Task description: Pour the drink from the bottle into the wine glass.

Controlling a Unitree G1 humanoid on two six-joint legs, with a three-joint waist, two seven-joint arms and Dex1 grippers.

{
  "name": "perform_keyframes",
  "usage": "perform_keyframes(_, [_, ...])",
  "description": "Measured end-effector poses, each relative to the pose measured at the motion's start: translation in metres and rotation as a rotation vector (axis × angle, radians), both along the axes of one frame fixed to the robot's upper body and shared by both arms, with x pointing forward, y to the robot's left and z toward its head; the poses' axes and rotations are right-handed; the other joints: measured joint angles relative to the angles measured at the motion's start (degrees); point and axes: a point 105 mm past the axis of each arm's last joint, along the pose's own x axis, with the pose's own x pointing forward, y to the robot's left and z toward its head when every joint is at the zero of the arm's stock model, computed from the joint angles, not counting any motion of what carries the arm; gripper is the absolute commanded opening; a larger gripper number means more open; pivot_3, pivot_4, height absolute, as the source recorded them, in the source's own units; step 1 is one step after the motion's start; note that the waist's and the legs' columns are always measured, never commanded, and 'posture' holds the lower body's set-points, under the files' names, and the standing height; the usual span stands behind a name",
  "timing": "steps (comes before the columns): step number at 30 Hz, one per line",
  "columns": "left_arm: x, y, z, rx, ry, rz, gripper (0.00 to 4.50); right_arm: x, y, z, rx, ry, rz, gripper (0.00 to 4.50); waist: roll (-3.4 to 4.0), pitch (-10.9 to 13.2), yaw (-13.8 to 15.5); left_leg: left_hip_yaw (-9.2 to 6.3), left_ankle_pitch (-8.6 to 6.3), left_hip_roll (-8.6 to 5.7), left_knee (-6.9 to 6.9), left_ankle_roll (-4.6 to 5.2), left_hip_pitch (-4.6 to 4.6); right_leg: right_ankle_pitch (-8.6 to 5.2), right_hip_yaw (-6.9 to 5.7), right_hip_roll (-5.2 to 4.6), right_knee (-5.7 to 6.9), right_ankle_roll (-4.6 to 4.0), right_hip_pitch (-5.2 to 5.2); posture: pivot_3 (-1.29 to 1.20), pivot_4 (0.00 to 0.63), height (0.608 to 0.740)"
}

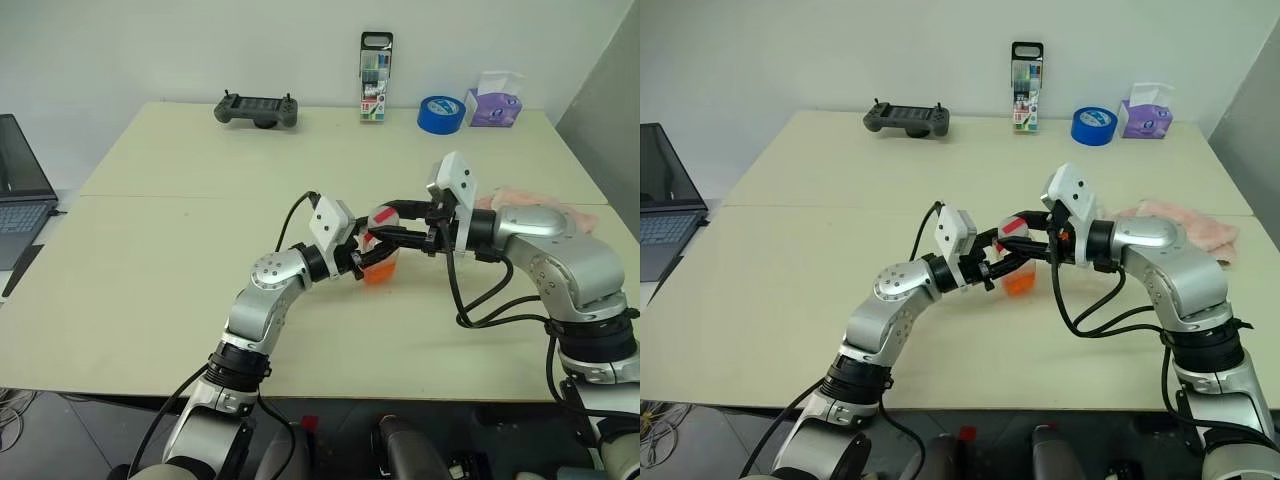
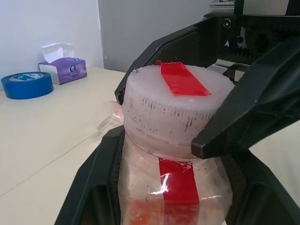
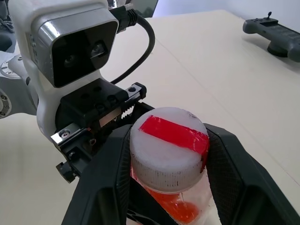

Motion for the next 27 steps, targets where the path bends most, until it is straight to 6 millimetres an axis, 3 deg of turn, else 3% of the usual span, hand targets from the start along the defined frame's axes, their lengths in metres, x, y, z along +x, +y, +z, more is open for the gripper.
perform_keyframes(4, [0.003,0.003,0.0,-0.003,0.009,0.025,2.15,0.004,0.006,0.0,0.006,-0.027,-0.034,1.88,0.0,0.0,0.0,-0.02,0.0,-0.01,0.0,-0.01,0.0,0.0,0.0,-0.06,0.0,0.0,0.0,0.0,0.15,0.74])
perform_keyframes(11, [0.001,-0.002,-0.001,-0.001,0.011,0.007,2.15,-0.011,0.018,0.012,0.063,-0.075,-0.094,4.37,0.0,0.0,0.2,-0.17,0.0,-0.02,-0.01,-0.03,-0.04,0.0,0.01,-0.11,-0.01,0.0,-0.02,0.0,0.15,0.74])
perform_keyframes(12, [0.001,-0.002,0.0,-0.001,0.011,0.007,2.15,-0.012,0.017,0.013,0.066,-0.084,-0.113,4.5,0.0,0.0,0.2,-0.18,0.0,-0.02,0.0,-0.03,-0.03,0.0,0.02,-0.11,-0.01,0.0,-0.02,0.0,0.15,0.74])
perform_keyframes(20, [0.002,-0.002,-0.001,0.003,0.011,0.006,2.15,-0.023,0.013,0.019,0.086,-0.125,-0.36,4.5,0.01,0.0,0.1,-0.21,0.01,0.01,0.01,-0.03,-0.01,0.0,0.01,-0.09,0.06,0.0,-0.04,0.0,0.15,0.74])
perform_keyframes(27, [0.002,-0.002,-0.002,0.005,0.019,0.003,2.15,-0.029,0.015,0.011,0.134,-0.079,-0.508,4.5,0.01,0.0,0.1,-0.2,0.02,-0.02,0.01,-0.05,-0.02,0.0,0.01,-0.09,0.03,0.0,-0.04,0.0,0.15,0.74])
